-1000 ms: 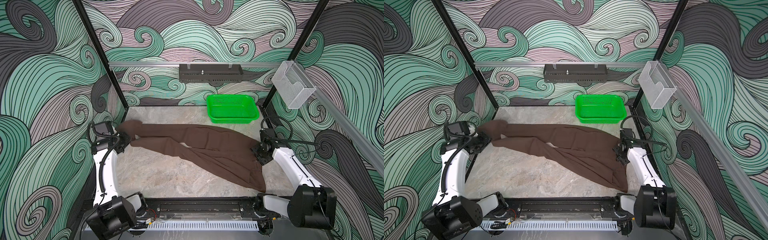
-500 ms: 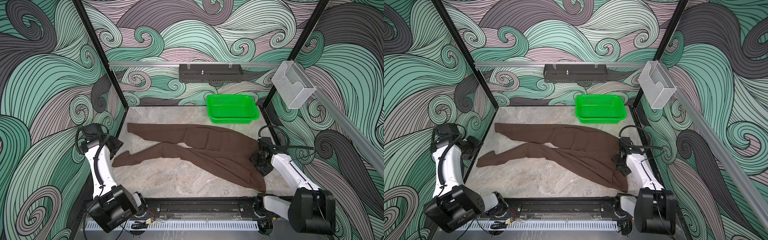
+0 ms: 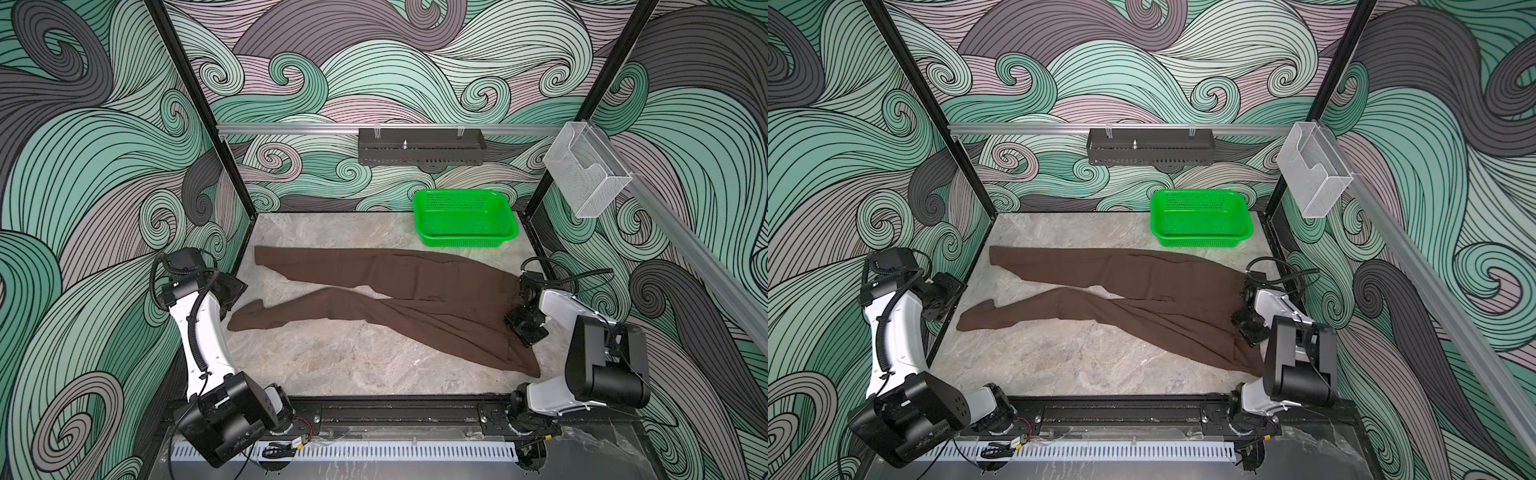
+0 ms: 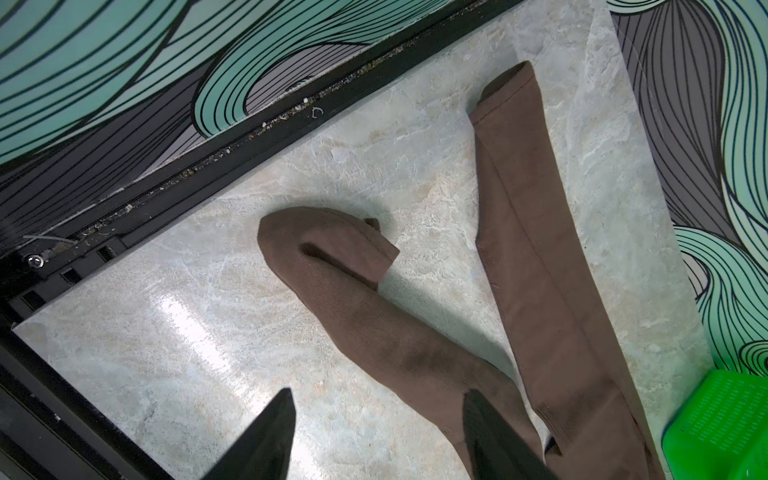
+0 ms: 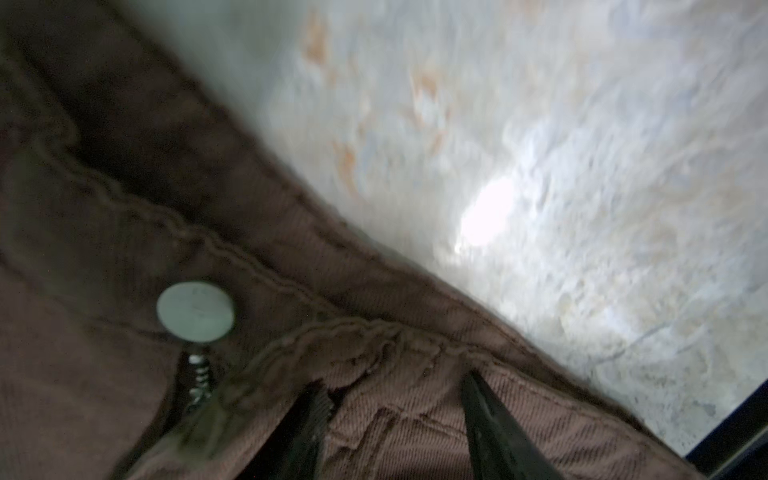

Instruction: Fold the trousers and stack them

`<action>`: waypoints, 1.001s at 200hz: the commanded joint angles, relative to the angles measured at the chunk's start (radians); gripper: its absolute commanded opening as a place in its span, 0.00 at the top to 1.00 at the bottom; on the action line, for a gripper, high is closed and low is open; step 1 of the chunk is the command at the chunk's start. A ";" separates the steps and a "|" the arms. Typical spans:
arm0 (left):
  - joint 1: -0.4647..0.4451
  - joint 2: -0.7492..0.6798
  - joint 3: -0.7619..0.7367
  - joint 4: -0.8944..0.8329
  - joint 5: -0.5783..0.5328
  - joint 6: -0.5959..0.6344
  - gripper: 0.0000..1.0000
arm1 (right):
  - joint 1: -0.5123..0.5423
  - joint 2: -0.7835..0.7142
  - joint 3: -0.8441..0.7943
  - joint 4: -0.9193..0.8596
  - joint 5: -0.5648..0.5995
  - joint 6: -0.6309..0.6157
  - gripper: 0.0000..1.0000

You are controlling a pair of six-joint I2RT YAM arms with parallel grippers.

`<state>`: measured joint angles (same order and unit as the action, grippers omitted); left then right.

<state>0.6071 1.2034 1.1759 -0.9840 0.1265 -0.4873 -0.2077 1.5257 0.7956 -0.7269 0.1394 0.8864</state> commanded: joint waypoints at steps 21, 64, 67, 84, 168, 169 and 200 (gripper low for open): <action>0.020 0.034 0.009 -0.033 -0.008 -0.004 0.32 | -0.071 0.106 0.116 0.013 0.072 -0.010 0.42; 0.025 0.095 -0.021 -0.064 0.001 0.007 0.32 | -0.087 0.013 0.157 -0.033 0.129 -0.042 0.37; 0.024 0.101 -0.021 -0.068 0.007 0.007 0.32 | -0.087 0.003 0.158 -0.037 0.130 -0.044 0.36; 0.023 0.145 -0.022 -0.075 0.050 0.005 0.32 | -0.087 -0.052 0.157 -0.057 0.117 -0.047 0.35; -0.130 0.338 -0.142 0.111 0.017 -0.117 0.27 | -0.010 -0.203 0.128 -0.103 0.019 -0.023 0.34; -0.132 0.340 -0.142 0.113 0.017 -0.119 0.27 | -0.010 -0.204 0.128 -0.103 0.016 -0.023 0.34; -0.182 0.401 -0.129 0.177 0.015 -0.165 0.35 | 0.002 -0.246 0.117 -0.120 -0.033 -0.013 0.34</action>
<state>0.4568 1.5723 1.0309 -0.8722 0.1612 -0.5903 -0.2169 1.3197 0.9340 -0.8062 0.1547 0.8520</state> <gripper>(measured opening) 0.712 0.658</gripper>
